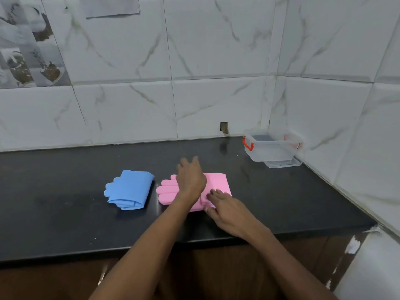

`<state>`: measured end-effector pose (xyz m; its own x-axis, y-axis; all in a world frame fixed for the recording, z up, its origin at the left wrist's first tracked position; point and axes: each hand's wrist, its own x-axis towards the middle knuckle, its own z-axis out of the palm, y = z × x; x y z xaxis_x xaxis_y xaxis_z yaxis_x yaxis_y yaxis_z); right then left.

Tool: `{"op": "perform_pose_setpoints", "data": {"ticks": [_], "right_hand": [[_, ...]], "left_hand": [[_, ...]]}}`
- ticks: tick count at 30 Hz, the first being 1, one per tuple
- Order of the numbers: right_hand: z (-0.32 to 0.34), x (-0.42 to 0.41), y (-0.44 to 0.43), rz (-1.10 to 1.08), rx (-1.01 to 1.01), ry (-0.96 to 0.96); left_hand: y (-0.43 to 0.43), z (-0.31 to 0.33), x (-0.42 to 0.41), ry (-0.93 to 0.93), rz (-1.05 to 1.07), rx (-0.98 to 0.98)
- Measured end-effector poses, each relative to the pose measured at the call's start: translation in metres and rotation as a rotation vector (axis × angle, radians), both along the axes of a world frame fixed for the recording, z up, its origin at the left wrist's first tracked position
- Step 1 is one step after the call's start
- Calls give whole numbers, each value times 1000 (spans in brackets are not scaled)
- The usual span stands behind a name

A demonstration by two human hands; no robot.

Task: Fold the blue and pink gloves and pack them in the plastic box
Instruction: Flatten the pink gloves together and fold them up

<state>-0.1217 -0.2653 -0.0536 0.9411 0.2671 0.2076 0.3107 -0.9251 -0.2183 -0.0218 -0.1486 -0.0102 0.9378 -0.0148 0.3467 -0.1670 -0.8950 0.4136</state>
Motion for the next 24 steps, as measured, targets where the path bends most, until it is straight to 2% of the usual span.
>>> {"op": "perform_pose_setpoints", "data": {"ticks": [2,3,5,7,9,11,14,16,18,21,22,24], "right_hand": [[8,-2,-7,25,212,72],[13,0,-13,-28,356,50],[24,9,-26,-301,544,-81],[32,19,-35,-558,510,-53],[39,26,-31,-647,454,104],[41,33,-18,-634,530,215],[42,40,-4,-624,636,277],[44,42,-2,-601,740,299],[44,41,-1,-566,848,336],[44,39,10,-528,928,366],[46,38,15,-528,897,326],[52,36,26,-539,700,209]], "left_hand": [[5,-3,3,-59,-251,236],[7,-6,3,-13,-372,341],[12,-20,5,140,-486,486],[18,-32,5,194,-507,517],[20,-38,2,140,-499,465],[22,-39,-5,12,-442,381],[23,-40,-18,-220,-383,330],[29,-38,-24,-156,-363,152],[37,-38,-24,31,-361,-56],[43,-38,-32,157,-427,-55],[44,-37,-34,162,-448,-27],[47,-27,-28,247,-473,-22]]}}
